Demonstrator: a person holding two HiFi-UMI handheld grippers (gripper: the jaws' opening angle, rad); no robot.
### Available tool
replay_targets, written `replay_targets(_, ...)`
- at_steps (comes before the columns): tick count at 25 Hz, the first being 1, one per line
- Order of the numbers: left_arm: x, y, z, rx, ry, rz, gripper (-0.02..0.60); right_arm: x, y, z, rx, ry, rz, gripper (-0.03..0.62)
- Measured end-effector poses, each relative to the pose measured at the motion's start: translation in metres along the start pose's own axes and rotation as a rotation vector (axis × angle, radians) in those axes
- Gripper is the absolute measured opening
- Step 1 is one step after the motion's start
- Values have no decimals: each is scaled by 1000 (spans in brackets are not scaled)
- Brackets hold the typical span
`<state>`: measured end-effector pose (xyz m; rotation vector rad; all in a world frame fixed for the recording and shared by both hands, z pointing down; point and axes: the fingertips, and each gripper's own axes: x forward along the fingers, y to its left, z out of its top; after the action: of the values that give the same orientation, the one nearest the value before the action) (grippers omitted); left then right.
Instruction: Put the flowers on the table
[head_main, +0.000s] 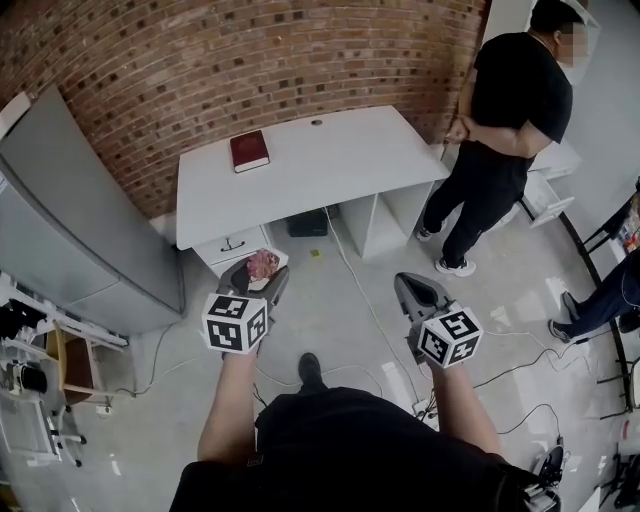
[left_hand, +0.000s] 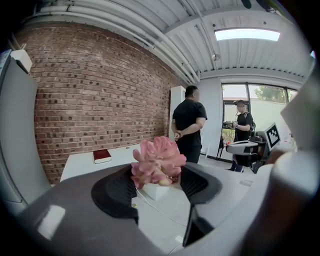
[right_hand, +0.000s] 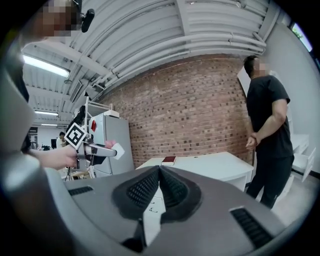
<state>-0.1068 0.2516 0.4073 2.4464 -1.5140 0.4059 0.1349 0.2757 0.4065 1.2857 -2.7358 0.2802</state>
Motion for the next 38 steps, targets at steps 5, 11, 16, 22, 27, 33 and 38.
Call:
replay_targets(5, 34, 46, -3, -31, 35, -2, 272, 58, -10, -10, 29, 61, 17, 12)
replay_targets(11, 74, 104, 2, -57, 48, -22, 272, 131, -14, -5, 30, 106, 20, 12)
replay_targets(16, 101, 144, 12, -45, 35, -45, 272, 179, -20, 6, 36, 118, -1, 12)
replay_targets(22, 126, 183, 19, -48, 33, -59, 272, 220, -20, 12, 32, 135, -11, 12)
replay_targets(27, 137, 195, 19, -56, 42, -73, 273, 234, -30, 13, 38, 148, -32, 12)
replay_targets(33, 153, 208, 21, -50, 47, -59, 272, 258, -40, 9, 62, 133, -15, 12)
replay_targets(38, 179, 218, 28, -52, 58, -32, 272, 285, -63, 9, 82, 125, 21, 12)
